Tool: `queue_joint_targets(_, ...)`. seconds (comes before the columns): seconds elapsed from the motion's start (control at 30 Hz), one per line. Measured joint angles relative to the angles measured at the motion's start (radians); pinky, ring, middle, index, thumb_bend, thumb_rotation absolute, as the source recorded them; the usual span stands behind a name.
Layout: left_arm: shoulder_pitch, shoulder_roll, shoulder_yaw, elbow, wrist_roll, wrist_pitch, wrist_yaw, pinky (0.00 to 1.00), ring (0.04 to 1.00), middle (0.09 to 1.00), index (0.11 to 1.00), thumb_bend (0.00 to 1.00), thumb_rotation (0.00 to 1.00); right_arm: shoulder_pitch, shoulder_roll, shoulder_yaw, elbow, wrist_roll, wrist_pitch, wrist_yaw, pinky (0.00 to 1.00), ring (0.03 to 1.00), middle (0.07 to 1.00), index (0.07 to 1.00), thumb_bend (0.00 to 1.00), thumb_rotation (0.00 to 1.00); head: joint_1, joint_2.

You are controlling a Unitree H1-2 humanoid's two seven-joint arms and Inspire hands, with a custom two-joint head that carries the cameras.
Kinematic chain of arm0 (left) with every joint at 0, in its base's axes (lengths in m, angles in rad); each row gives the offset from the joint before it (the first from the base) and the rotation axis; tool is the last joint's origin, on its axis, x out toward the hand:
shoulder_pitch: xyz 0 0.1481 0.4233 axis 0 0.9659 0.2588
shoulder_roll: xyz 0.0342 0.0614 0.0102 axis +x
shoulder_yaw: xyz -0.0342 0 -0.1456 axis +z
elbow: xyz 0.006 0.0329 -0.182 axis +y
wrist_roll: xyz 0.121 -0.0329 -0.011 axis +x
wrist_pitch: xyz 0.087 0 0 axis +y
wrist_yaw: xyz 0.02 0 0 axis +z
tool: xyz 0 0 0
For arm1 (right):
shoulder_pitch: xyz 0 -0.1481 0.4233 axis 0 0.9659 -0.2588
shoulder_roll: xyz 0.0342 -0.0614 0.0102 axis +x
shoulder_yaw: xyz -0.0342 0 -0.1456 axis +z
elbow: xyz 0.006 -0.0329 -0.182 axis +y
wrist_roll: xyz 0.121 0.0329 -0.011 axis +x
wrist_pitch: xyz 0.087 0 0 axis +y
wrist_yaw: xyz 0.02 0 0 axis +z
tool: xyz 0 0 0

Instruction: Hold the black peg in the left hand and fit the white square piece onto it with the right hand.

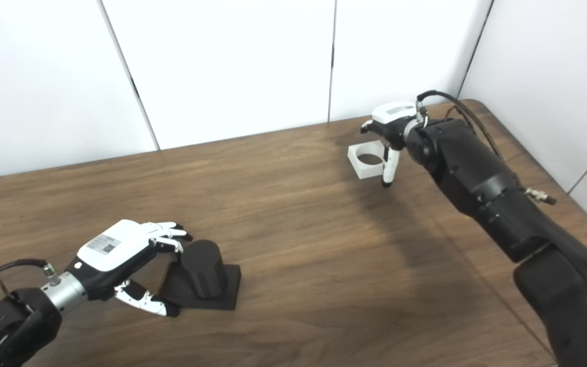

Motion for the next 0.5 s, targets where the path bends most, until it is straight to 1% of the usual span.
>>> queue_joint_targets(0.1,0.002,0.000,0.002,-0.004,0.000,0.005,-0.003,0.85,0.901,0.855,0.491,0.52,0.07,0.000,0.010,0.007,0.007,0.000,-0.002,-0.008,0.74,0.885,0.919,0.843,0.82,0.14,0.005,0.002)
queue_joint_targets(0.3,0.005,0.000,0.004,-0.004,0.000,0.005,-0.003,0.85,0.906,0.857,0.491,0.52,0.07,-0.001,0.016,0.007,0.033,0.007,-0.024,-0.058,0.72,0.868,0.907,0.764,0.81,0.13,0.003,0.005)
queue_joint_targets(0.5,0.005,0.000,0.006,-0.005,-0.001,0.005,-0.008,0.85,0.910,0.860,0.491,0.52,0.07,-0.001,0.017,0.008,0.040,0.009,-0.037,-0.076,0.70,0.861,0.890,0.731,0.80,0.14,0.002,0.014)
